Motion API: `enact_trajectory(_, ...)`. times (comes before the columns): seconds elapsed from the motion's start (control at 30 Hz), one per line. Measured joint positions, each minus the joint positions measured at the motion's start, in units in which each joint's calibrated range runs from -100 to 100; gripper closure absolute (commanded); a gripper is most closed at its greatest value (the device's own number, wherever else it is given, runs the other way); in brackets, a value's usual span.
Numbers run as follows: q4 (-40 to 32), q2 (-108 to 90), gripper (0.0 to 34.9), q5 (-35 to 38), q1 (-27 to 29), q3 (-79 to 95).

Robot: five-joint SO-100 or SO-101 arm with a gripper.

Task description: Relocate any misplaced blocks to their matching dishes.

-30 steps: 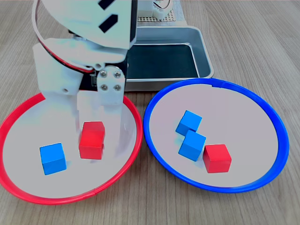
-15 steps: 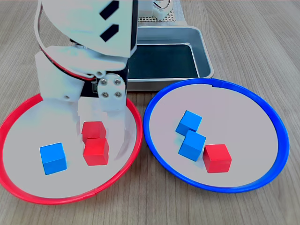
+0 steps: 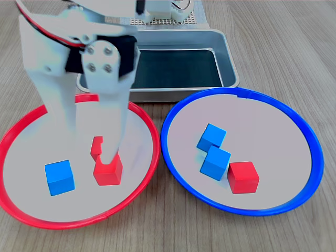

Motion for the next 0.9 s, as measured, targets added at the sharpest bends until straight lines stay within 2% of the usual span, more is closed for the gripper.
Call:
enact_trajectory(0.23, 0.1, -4.8, 23.1, -6.2, 2.7, 6.3)
enact_trajectory(0.4, 0.0, -5.0, 21.7, -7.9, 5.4, 7.0)
enact_trajectory(0.7, -0.6, -2.3, 21.1, -12.7, 6.1, 5.4)
enact_trajectory(0.77, 0.1, -0.5, 21.2, -14.1, 6.1, 2.9)
enact_trajectory(0.9, 5.7, 5.9, 20.8, -16.8, 5.3, -7.4)
